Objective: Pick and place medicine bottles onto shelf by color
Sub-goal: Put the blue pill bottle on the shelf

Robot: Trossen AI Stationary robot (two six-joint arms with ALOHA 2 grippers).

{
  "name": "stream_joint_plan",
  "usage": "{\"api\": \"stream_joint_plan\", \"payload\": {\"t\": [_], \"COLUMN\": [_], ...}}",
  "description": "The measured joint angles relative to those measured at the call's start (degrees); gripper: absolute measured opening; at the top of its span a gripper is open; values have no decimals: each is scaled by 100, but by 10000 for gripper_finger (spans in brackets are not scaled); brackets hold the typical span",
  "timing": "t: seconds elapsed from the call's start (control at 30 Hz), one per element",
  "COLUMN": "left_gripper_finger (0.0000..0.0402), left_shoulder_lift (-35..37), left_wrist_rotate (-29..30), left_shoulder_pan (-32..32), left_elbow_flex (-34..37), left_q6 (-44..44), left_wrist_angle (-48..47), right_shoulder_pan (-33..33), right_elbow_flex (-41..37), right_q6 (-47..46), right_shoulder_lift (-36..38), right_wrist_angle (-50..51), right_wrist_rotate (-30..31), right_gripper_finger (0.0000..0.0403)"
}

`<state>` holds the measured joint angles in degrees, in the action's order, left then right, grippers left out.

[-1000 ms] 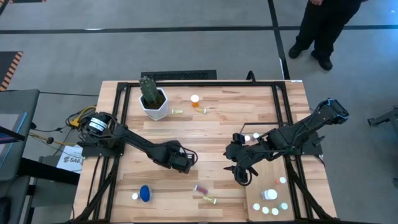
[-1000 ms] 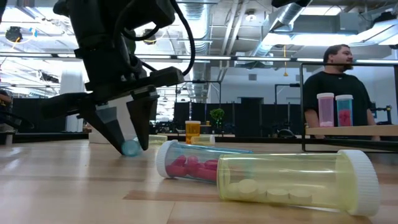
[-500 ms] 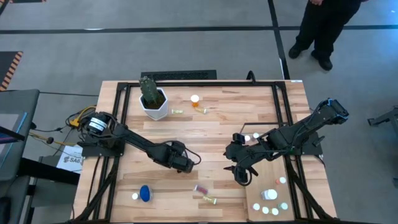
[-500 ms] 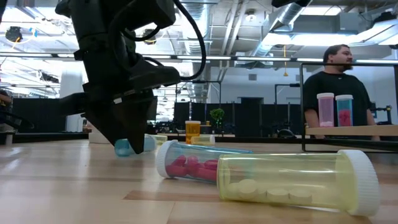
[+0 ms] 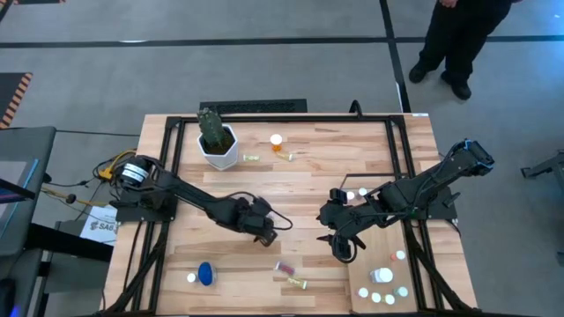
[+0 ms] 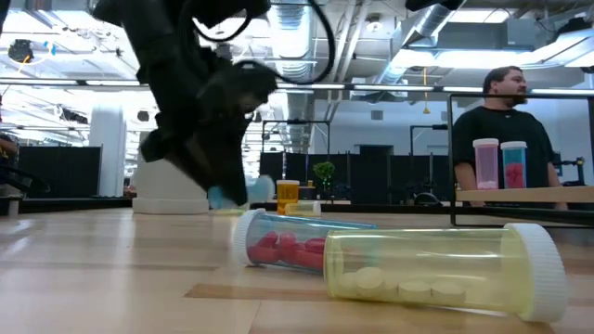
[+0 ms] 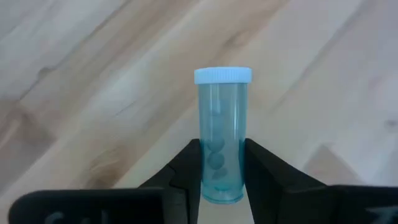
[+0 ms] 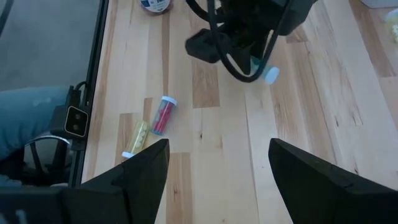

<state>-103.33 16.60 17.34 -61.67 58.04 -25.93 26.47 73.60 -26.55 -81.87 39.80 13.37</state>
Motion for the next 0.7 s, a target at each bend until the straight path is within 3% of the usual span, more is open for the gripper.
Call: {"api": "stream_joint_plan", "payload": {"t": [0.4, 0.7], "left_gripper_finger": [78, 78], "left_shoulder_lift": [705, 732], "left_wrist_rotate": [-129, -102], "left_shoulder_pan": [7, 39], "left_elbow_flex": [-8, -15], "left_q6": [-1137, -1963], "left_wrist_angle": [1480, 2638], "right_shoulder_pan": [0, 1], "right_elbow_flex": [0, 0], "right_q6": [1, 0], "right_shoulder_lift": [0, 0], "right_wrist_angle": [-2, -19], "right_wrist_rotate": [0, 0], "right_gripper_finger": [297, 297]}}
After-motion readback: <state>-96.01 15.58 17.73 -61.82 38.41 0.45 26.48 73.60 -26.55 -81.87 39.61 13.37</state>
